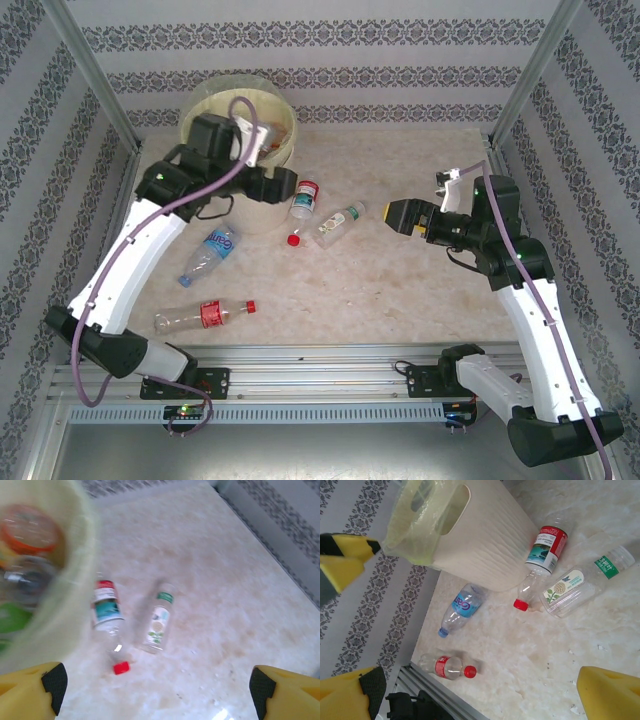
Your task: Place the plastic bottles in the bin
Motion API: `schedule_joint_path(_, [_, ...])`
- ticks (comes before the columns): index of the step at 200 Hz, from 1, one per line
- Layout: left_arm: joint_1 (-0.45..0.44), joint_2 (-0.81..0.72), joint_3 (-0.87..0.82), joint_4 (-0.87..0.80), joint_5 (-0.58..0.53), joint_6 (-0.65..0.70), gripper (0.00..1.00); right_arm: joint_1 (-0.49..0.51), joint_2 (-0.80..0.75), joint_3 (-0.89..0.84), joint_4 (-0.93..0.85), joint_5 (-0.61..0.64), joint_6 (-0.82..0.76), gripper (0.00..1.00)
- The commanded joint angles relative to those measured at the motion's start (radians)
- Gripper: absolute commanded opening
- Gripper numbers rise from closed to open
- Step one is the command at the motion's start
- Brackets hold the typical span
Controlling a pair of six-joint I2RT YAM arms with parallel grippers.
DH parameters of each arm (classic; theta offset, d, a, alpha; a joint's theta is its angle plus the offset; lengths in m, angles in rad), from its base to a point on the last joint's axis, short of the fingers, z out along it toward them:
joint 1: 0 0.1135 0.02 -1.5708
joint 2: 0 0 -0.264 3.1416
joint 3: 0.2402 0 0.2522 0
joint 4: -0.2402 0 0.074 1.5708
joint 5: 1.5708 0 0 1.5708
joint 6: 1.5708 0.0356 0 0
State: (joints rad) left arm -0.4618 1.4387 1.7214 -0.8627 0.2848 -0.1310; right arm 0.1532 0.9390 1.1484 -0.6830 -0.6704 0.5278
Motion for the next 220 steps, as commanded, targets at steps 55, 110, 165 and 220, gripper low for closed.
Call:
schedule_joint_path(55, [-0.160, 0.130, -0.116, 0.136, -0.051, 0.011, 0.95, 0.006, 0.004, -0.029, 0.033, -0.013, 0.005, 0.98])
schedule_joint_path(110, [-0.193, 0.322, -0.082, 0.193, -0.050, 0.028, 0.94, 0.008, 0.006, -0.029, 0.023, -0.020, -0.004, 0.98])
schedule_joint_path(165, [-0.197, 0.537, 0.001, 0.202, -0.144, 0.071, 0.92, 0.008, 0.001, -0.024, 0.009, 0.001, 0.006, 0.98])
schedule_joint_path(220, [-0.196, 0.711, 0.121, 0.179, -0.222, 0.115, 0.94, 0.008, -0.033, -0.047, -0.017, 0.022, -0.008, 0.98])
